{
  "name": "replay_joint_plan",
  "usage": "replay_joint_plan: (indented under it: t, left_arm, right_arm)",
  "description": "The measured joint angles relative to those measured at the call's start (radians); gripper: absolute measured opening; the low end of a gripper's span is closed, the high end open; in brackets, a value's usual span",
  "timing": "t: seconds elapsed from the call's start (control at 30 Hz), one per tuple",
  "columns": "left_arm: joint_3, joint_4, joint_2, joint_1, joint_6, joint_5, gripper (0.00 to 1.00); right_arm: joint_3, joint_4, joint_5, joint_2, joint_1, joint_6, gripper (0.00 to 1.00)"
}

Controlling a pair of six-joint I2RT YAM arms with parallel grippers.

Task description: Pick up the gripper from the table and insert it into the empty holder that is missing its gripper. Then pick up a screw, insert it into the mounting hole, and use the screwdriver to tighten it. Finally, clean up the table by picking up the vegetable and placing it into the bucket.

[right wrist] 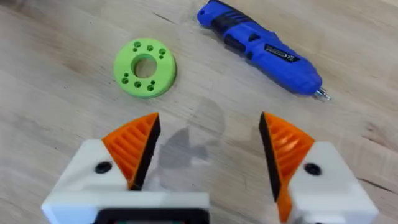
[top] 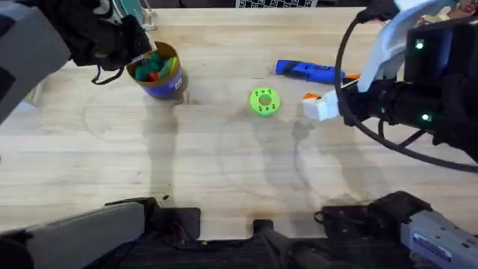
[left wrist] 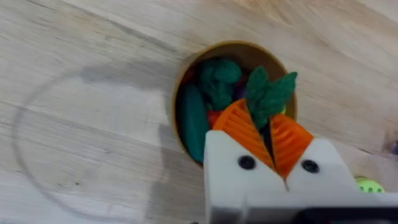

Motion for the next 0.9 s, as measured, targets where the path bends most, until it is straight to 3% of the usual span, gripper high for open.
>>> replay_joint_plan:
  t: [0.13, 0.2, 0.23, 0.33, 0.37, 0.63, 0.9]
  left_arm:
    - [0.000, 0.007, 0.031, 0.000, 0.009, -0.021, 0.159]
    - [0.000, 0.007, 0.053, 0.000, 0.012, -0.028, 0.276]
    - [0.000, 0.007, 0.065, 0.000, 0.015, -0.029, 0.366]
    - [0.000, 0.006, 0.090, 0.000, 0.016, -0.035, 0.829]
    - [0.000, 0.007, 0.092, 0.000, 0.017, -0.035, 0.933]
    - [0.008, -0.014, 0.027, 0.000, 0.062, -0.013, 0.975]
    - [0.025, -0.097, -0.191, -0.003, 0.195, 0.203, 0.976]
  right_arm:
    - [0.000, 0.000, 0.000, 0.000, 0.000, 0.000, 0.964]
    - [0.000, 0.000, 0.000, 0.000, 0.000, 0.000, 0.964]
    - [0.000, 0.000, 0.000, 0.000, 0.000, 0.000, 0.964]
    - [0.000, 0.000, 0.000, 0.000, 0.000, 0.000, 0.964]
    - [0.000, 0.000, 0.000, 0.000, 0.000, 0.000, 0.964]
    - [0.000, 0.000, 0.000, 0.000, 0.000, 0.005, 0.964]
    - [0.010, -0.095, 0.000, -0.076, 0.000, 0.099, 0.964]
